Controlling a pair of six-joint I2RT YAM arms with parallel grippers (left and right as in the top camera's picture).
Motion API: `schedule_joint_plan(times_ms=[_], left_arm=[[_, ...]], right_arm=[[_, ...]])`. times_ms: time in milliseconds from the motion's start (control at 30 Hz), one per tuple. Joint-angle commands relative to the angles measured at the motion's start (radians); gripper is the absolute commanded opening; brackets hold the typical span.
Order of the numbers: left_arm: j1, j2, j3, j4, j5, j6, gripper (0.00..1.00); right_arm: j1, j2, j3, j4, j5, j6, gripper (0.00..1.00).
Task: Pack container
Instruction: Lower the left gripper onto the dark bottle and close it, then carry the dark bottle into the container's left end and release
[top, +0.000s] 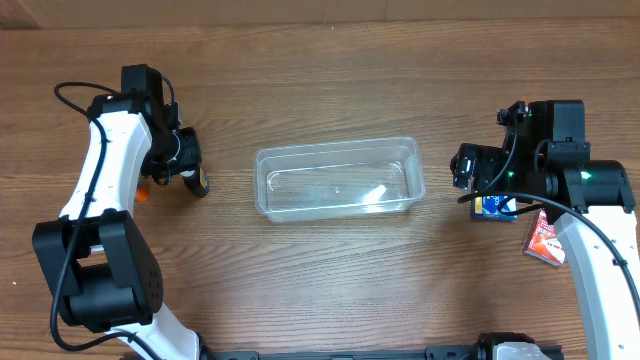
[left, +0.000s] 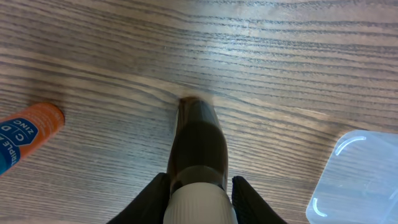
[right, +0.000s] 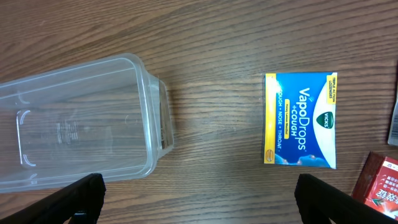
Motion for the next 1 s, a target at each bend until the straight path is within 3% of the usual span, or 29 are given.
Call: schedule_joint_plan(times_ms=[0,100,333,700,967], left_arm=[[-0.001,0.008,0.022,-0.012,0.004,-0.018,0.27],[-0.001,0.008,0.022,-0.014,0.005,-0.018,0.24],[-0.014,0.000,0.063,-0.059,0.005,-0.048,0.04],[-0.211,-0.111,0.431,-0.277,0.003,-0.082,0.04],[-0.406,-0.136,0.467,-0.354,0.008,-0.186,0.04]], right_arm=[[0.005,-0.008,0.034,0.006,0.006,-0.009,1.00],[0.005,-0.008,0.034,0.006,0.006,-0.009,1.00],[0.005,-0.008,0.034,0.006,0.006,-0.009,1.00],[0.005,-0.008,0.034,0.012,0.006,-0.009,1.00],[0.005,-0.008,0.034,0.014,0.006,-0.009,1.00]])
